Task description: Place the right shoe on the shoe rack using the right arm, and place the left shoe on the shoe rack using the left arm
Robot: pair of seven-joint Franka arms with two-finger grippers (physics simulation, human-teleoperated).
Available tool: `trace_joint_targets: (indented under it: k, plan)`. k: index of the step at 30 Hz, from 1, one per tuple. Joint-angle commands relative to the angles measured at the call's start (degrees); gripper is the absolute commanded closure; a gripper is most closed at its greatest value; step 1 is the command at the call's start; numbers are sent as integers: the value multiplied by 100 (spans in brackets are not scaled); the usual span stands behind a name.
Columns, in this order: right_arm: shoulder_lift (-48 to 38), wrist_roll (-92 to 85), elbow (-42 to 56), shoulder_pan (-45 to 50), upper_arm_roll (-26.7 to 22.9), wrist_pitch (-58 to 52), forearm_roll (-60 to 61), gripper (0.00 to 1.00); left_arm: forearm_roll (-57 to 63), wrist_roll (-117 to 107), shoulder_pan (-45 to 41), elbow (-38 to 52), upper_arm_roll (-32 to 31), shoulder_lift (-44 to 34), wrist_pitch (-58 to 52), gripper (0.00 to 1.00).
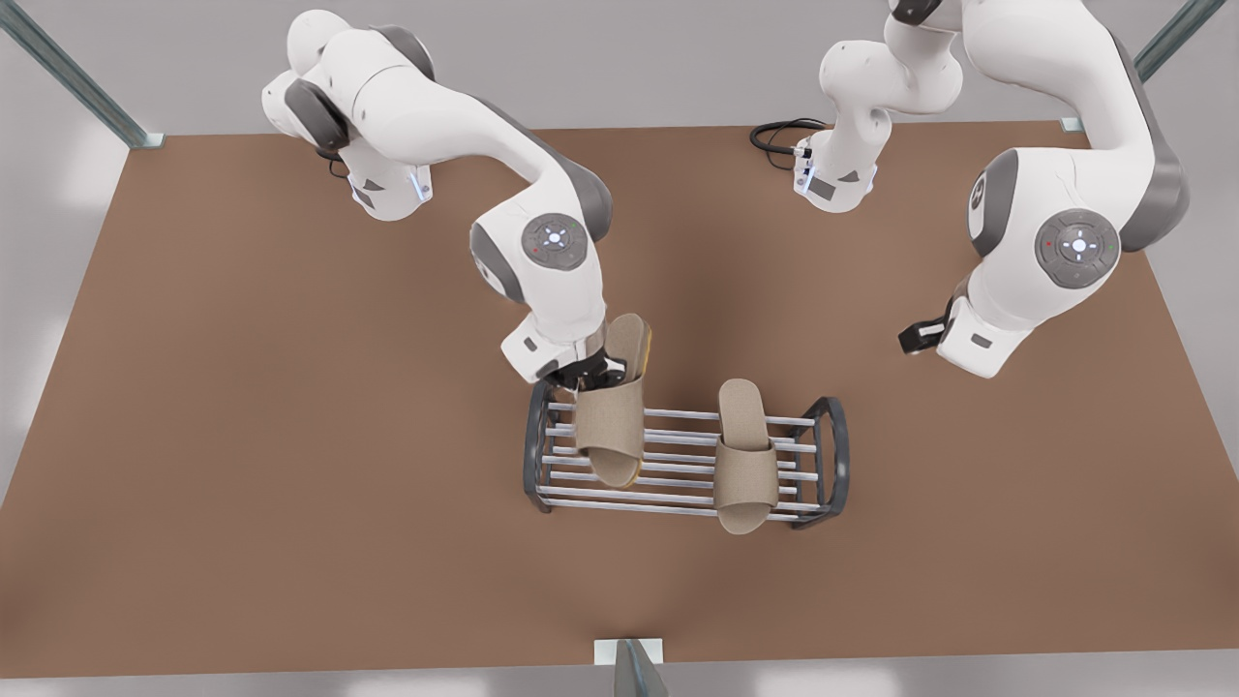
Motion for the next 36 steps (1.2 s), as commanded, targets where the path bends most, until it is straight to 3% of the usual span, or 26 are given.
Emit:
trace_joint_targets:
  k: [1,12,13,21,25,27,29,31,36]
  plan:
    - [58,2497,-1,65,-9,132,-32,71,3,2506,-1,3,1,-3,0,0]
    - [340,2524,-80,303,-132,396,-252,67,3,2515,43,3,1,32,71,0]
    - [375,2445,-80,302,-132,422,-391,0,3,2515,87,3,1,58,150,0]
    - [200,2295,-71,302,70,440,-243,0,3,2515,79,3,-16,23,167,0]
    - [-530,2032,-45,110,404,-527,143,0,30,2532,61,3,-16,-73,158,0]
    - [-1400,-252,-729,-980,351,-949,1120,0,30,2532,61,3,-16,-82,158,0]
    - [-2427,-2641,-1555,-2209,342,-1879,1120,0,30,2532,61,3,-25,-91,150,0]
    - [-3027,-4217,-2233,-3011,334,-2004,1049,0,30,2532,61,3,-25,-82,150,0]
    - [-2992,-4622,-2339,-3547,395,-2329,944,0,30,2532,61,3,-25,-82,158,0]
